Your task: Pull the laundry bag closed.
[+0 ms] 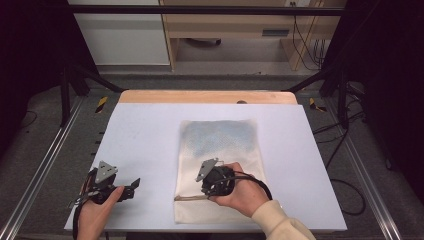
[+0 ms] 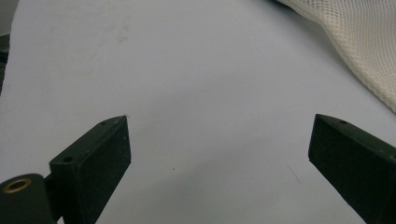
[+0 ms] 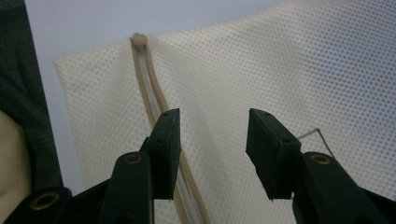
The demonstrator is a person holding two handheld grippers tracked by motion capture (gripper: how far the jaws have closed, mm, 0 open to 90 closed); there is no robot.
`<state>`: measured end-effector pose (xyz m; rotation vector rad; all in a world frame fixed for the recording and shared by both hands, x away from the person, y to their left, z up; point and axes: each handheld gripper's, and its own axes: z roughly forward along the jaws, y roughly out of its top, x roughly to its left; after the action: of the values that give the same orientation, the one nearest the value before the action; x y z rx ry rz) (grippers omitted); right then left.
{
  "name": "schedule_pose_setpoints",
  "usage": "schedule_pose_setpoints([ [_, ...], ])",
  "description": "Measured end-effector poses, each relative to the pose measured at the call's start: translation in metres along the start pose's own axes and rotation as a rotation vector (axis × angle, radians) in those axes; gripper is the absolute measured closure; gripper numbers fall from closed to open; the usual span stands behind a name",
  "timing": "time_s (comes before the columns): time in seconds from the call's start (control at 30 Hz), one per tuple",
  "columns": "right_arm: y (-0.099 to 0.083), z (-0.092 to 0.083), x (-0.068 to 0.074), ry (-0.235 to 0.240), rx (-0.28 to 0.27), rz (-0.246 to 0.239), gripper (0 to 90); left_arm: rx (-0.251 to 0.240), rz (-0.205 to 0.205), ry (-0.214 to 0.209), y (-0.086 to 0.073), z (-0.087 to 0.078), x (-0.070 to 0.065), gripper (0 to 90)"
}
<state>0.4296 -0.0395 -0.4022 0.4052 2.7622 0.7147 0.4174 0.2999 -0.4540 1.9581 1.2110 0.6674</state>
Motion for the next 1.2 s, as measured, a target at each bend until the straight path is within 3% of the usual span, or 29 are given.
schedule_pose_setpoints([
  [0.17, 0.014, 0.007, 0.005, 0.039, 0.001, -0.025, 51.6, 0.001, -0.002, 0.001, 0.000, 0.001, 0.001, 5.7],
  [0.4, 0.035, 0.025, 0.016, 0.103, 0.006, -0.078, 60.8, -0.002, -0.011, 0.009, 0.001, 0.001, 0.005, 5.7],
  [0.6, 0.047, 0.038, 0.022, 0.141, 0.027, -0.104, 63.4, -0.003, -0.017, 0.007, 0.001, 0.001, 0.007, 5.6],
  [1.2, 0.060, 0.063, 0.025, 0.198, 0.068, -0.098, 71.5, 0.002, -0.008, -0.010, 0.003, 0.003, 0.006, 5.8],
])
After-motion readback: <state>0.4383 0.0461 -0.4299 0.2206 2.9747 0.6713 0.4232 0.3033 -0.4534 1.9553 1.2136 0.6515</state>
